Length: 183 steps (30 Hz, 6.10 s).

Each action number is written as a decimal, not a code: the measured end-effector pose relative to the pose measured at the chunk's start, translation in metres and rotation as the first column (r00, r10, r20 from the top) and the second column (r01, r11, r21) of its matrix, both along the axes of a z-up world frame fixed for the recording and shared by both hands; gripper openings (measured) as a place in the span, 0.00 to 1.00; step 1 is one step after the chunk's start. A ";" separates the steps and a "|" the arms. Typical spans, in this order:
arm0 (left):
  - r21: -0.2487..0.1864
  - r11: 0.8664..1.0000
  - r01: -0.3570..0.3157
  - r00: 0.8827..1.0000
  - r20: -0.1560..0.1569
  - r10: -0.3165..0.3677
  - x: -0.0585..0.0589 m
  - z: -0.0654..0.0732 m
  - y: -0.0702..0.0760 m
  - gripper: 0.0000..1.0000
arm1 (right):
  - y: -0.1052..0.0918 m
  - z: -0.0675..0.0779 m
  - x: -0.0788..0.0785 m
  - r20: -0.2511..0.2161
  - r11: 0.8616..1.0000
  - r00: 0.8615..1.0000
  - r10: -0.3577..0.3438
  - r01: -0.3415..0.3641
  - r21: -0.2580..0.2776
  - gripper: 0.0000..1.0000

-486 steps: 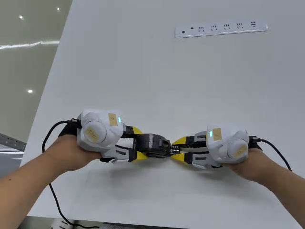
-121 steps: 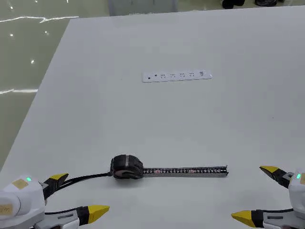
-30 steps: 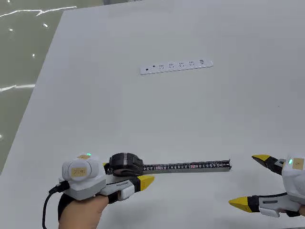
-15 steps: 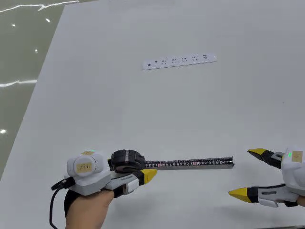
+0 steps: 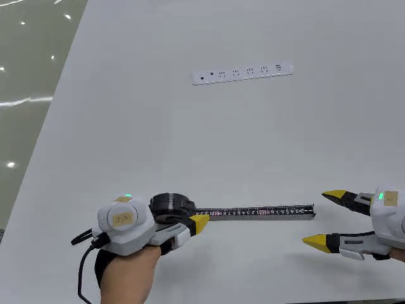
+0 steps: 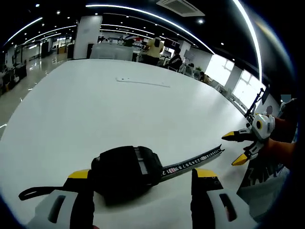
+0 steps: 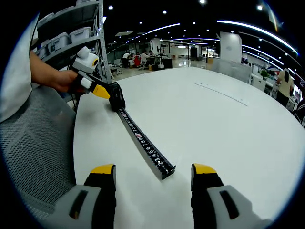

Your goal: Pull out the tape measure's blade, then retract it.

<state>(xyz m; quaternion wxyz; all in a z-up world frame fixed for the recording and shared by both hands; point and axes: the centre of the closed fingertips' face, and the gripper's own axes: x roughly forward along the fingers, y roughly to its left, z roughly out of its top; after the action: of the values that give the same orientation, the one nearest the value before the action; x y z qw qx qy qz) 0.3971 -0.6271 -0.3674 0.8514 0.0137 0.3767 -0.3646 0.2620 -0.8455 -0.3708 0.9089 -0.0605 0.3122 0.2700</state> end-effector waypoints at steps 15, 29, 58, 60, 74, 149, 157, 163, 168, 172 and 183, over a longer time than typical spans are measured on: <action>0.030 0.997 -0.073 0.997 -0.002 0.073 0.008 -0.004 0.005 0.73 | -0.007 -0.008 0.009 -0.015 0.996 0.996 0.084 -0.084 -0.033 0.43; 0.059 0.994 -0.093 0.996 0.008 0.093 0.012 -0.007 0.010 0.65 | -0.003 -0.017 0.016 -0.011 0.990 0.991 0.137 -0.137 -0.012 0.29; 0.055 0.992 -0.112 0.994 -0.002 0.112 0.011 -0.007 0.010 0.67 | -0.008 -0.032 0.014 0.002 0.989 0.989 0.146 -0.146 0.004 0.16; 0.052 0.991 -0.124 0.992 -0.009 0.124 0.011 -0.007 0.010 0.67 | -0.008 -0.032 0.014 0.004 0.990 0.990 0.144 -0.144 0.007 0.16; 0.058 0.978 -0.198 0.980 0.009 0.198 0.010 -0.004 0.012 0.68 | -0.007 -0.031 0.014 0.000 0.990 0.990 0.143 -0.143 0.011 0.16; 0.228 0.954 -0.197 0.972 -0.080 0.220 0.011 -0.016 0.017 0.58 | 0.021 -0.022 0.033 0.036 0.973 0.979 0.203 -0.205 0.103 0.09; 0.226 0.954 -0.197 0.972 -0.082 0.220 0.012 -0.015 0.017 0.58 | 0.029 -0.023 0.040 0.039 0.969 0.975 0.218 -0.221 0.114 0.09; 0.224 0.954 -0.197 0.972 -0.082 0.220 0.013 -0.015 0.017 0.58 | 0.037 -0.022 0.044 0.040 0.965 0.973 0.226 -0.229 0.126 0.09; 0.223 0.955 -0.197 0.972 -0.083 0.220 0.013 -0.015 0.017 0.58 | 0.043 -0.022 0.048 0.044 0.963 0.971 0.233 -0.237 0.129 0.09; 0.223 0.955 -0.194 0.972 -0.084 0.218 0.013 -0.015 0.017 0.58 | 0.047 -0.022 0.049 0.048 0.961 0.971 0.236 -0.241 0.136 0.09; 0.220 0.955 -0.197 0.972 -0.085 0.220 0.013 -0.015 0.017 0.58 | 0.068 -0.022 0.061 0.059 0.955 0.968 0.243 -0.249 0.160 0.09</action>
<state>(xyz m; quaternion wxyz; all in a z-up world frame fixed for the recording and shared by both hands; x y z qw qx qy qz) 0.4101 -0.6103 -0.3829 0.8572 0.0440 0.4582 -0.2310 0.3229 -0.7772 -0.3923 0.8758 -0.0280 0.2610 0.4050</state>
